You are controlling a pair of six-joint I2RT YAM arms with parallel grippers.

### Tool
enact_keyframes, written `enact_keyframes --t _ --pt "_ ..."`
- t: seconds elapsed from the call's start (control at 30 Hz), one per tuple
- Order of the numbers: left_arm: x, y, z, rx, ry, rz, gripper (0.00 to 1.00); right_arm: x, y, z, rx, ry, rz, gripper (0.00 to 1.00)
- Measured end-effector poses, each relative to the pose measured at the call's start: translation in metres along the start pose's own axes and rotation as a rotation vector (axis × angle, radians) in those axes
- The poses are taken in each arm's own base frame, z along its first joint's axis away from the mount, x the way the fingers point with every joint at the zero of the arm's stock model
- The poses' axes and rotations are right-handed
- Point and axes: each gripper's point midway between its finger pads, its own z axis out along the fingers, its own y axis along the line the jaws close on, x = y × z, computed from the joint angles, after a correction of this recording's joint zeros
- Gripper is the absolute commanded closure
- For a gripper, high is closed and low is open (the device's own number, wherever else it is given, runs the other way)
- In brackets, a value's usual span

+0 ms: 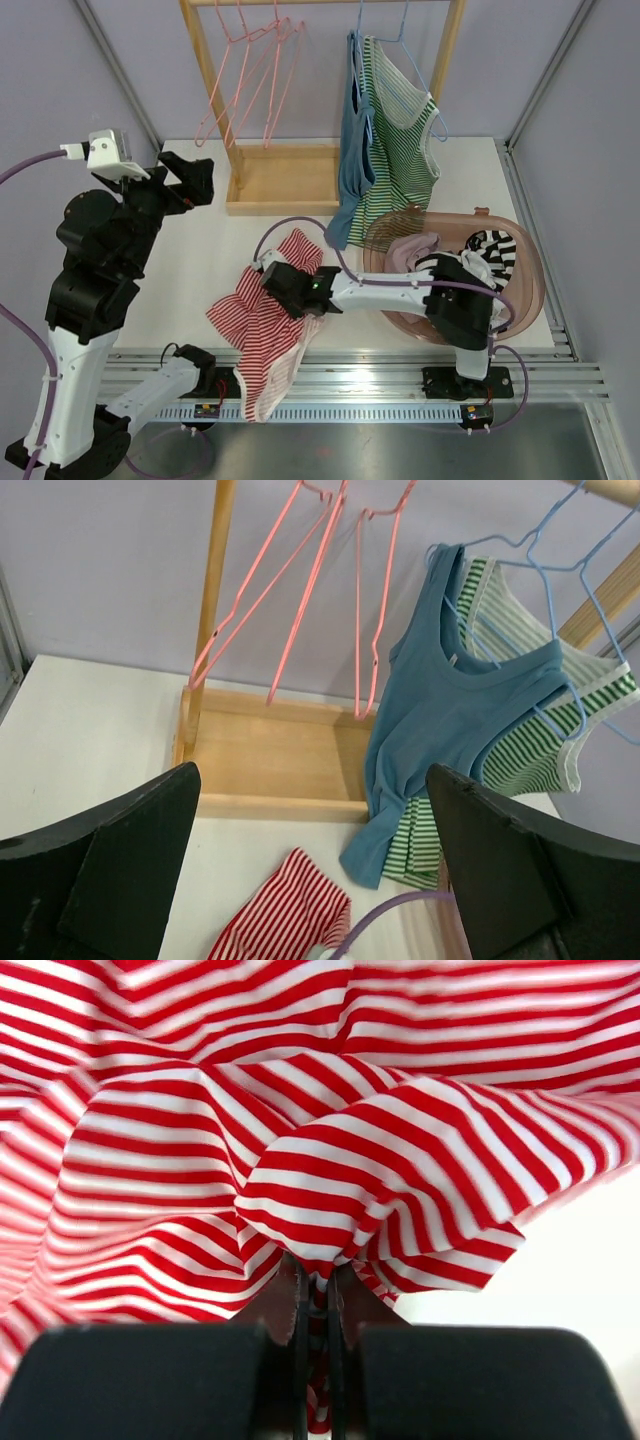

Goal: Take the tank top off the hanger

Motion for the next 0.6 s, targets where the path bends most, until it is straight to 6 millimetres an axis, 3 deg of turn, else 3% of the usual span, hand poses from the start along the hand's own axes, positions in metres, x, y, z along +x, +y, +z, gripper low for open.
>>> enact_keyframes --t 0.1,0.33,0.43,0.6 --pt "0.012 0.007 -0.009 -0.009 0.021 0.007 0.01 -0.021 -0.018 -0.044 0.055 -0.076 0.003 1.00" --pt "0.033 0.017 -0.011 -0.033 0.071 0.042 0.01 -0.085 -0.069 -0.187 0.191 -0.354 0.066 1.00" --pt "0.035 0.018 -0.012 -0.036 0.083 0.051 0.01 -0.094 -0.093 -0.236 0.268 -0.428 0.103 1.00" --pt "0.037 0.018 -0.012 -0.033 0.090 0.063 0.01 -0.087 -0.138 -0.310 0.413 -0.507 0.171 1.00"
